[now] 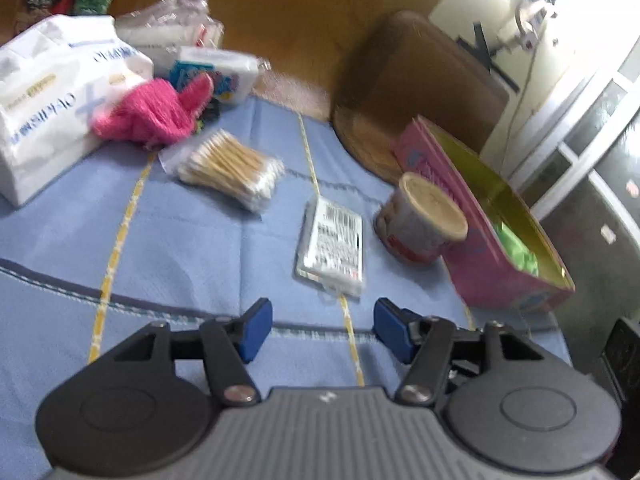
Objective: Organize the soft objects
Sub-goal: 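Grasp the white barcode card pack with the left tool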
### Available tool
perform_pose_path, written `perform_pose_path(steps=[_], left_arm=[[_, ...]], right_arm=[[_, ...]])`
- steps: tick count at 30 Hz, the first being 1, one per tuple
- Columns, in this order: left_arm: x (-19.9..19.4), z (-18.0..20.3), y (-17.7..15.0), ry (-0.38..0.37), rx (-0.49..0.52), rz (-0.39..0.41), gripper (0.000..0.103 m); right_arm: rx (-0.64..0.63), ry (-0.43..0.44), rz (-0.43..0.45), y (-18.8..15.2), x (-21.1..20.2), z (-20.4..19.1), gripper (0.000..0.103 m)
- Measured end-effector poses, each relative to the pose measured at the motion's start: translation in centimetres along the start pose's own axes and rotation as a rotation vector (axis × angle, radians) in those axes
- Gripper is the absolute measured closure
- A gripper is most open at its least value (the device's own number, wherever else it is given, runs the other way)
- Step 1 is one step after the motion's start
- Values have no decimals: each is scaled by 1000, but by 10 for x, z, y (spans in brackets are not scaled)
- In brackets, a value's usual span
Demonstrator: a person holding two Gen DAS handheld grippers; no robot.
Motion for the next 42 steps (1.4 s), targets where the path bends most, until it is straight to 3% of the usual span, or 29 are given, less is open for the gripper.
perform_pose_path(steps=[1,2,4,7,8,10,12,15,21,22,23,24,25,26,27,29,35,38,40,42], left_arm=[[-5,-3,4,4,-8,22,45],[-11,-6,8,12,-14,40,45],[-21,-13,13,34,-28,66,45],[-30,-27,17,67,-52,81,46],[-33,-33,18,102,-59,88,46],[-35,-38,17,93,-76,84,46],[-34,-39,15,54,-104,70,46],[-27,-33,13,31,-93,44,46],[13,19,-8,-131,-54,-120,43],[19,25,-11,-105,-31,-127,38],[23,28,-14,-32,-2,-121,41],[26,34,-14,-30,19,-108,41],[27,39,-13,-51,15,-107,47],[28,45,-11,-76,-1,-116,56],[28,51,-9,-94,-9,-123,59],[29,63,-6,-112,-5,-130,59],[46,80,-20,-113,32,-192,57],[48,74,-27,-97,36,-208,57],[48,73,-29,-103,35,-215,54],[46,72,-30,-118,37,-224,52]], right_arm=[[6,-4,1,4,2,1,72],[15,-7,9,8,4,2,64],[47,-17,22,18,16,2,29],[87,-40,16,30,40,-1,18],[84,-63,-6,33,52,-5,18],[63,-77,-27,35,67,-12,20],[-29,-101,-29,33,70,-17,35],[-42,-41,-27,23,54,-17,36],[19,89,9,-12,-3,-23,36],[46,115,17,-15,-10,-22,36],[70,106,37,-17,-18,-19,36],[75,69,61,-16,-24,-13,75],[93,84,65,-15,-29,-7,86],[132,90,69,-15,-33,0,87],[151,66,69,-14,-35,9,87],[158,45,77,-14,-39,19,88],[183,99,72,-18,-44,26,84],[157,86,73,-19,-48,26,69],[120,73,72,-22,-55,34,45],[69,45,66,-26,-58,33,41]])
Point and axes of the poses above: each gripper's, at about its wrist camera, not at the fingertips, and x roughly the way its jaws point, z to its right, y to its top, the point moved 8 cm from there along x, roughly the way its jaws point, and after that the axes turned 1 degree about x, right-handed, at the moved point
